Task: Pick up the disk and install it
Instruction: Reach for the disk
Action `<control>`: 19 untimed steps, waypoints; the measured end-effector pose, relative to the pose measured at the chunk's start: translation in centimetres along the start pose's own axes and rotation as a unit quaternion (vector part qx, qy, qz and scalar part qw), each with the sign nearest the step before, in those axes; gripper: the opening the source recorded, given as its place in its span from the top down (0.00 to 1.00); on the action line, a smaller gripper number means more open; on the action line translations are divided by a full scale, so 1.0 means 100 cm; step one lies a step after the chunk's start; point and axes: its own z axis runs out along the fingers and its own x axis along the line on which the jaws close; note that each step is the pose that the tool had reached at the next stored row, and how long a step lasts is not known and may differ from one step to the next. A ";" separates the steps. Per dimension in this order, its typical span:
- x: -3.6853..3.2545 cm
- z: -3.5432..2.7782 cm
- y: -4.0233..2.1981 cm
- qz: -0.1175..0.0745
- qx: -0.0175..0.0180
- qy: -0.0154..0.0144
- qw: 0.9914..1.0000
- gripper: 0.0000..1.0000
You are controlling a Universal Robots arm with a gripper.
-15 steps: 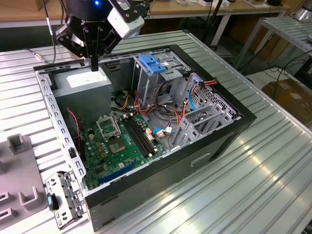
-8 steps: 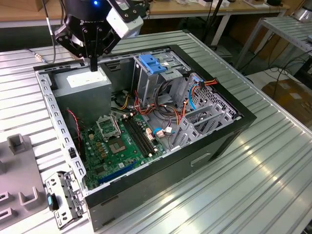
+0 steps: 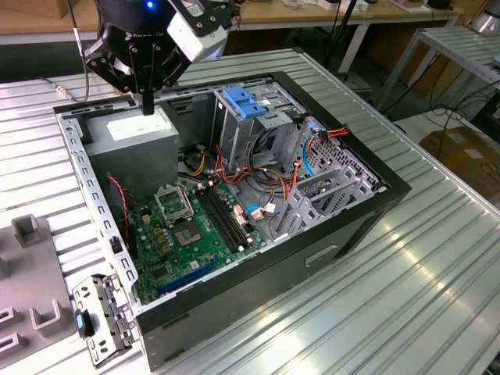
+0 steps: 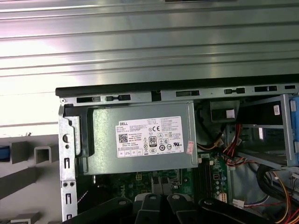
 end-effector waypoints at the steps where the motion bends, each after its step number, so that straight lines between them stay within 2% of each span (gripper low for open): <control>1: 0.0004 0.0000 0.0000 0.000 0.000 0.000 1.000 0.89; 19: 0.0084 -0.0002 -0.0006 0.000 0.000 0.000 1.000 0.89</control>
